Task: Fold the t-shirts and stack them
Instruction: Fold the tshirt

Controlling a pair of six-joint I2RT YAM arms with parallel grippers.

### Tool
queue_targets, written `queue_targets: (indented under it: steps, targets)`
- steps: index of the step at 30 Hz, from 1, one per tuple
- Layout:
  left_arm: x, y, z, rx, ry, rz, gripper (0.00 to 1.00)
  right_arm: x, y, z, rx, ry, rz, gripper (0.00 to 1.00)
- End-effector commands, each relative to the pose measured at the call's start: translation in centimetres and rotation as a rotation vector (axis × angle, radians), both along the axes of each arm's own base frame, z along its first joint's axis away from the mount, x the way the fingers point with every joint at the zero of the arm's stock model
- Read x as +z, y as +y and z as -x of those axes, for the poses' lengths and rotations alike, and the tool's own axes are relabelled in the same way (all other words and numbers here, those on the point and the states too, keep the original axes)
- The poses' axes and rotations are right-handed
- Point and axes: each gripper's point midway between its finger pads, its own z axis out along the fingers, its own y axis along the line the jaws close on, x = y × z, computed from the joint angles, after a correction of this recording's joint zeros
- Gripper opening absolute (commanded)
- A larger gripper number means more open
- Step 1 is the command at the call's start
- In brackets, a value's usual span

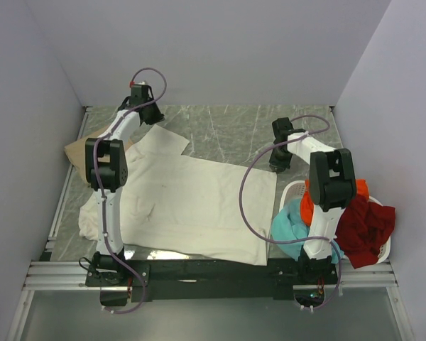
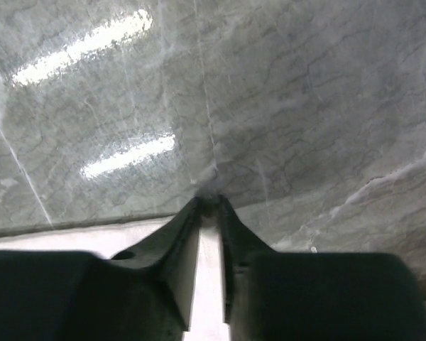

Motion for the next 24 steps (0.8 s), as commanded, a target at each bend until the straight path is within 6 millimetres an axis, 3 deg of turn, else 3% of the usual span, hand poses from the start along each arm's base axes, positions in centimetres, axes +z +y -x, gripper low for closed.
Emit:
queue_targets:
  steps: [1,7,11,18,24]
  targets:
    - [1.2,0.7,-1.5,0.027,-0.045,-0.038,0.23,-0.5,-0.3,1.7,0.013,0.046,-0.006,0.2]
    - [0.6,0.9,-2.8,0.031,-0.057,-0.058,0.32,-0.4,-0.4,2.3,0.015,0.055,-0.004,0.01]
    - [0.9,1.2,-3.9,0.05,-0.081,-0.077,0.32,-0.3,-0.5,2.3,0.012,0.06,0.005,0.0]
    - [-1.0,4.1,-3.7,0.162,-0.039,-0.179,0.28,0.1,-0.7,2.4,0.008,0.062,0.016,0.0]
    - [-2.7,4.6,-3.8,0.173,-0.012,-0.198,0.3,0.6,-0.7,2.3,0.009,0.058,0.016,0.0]
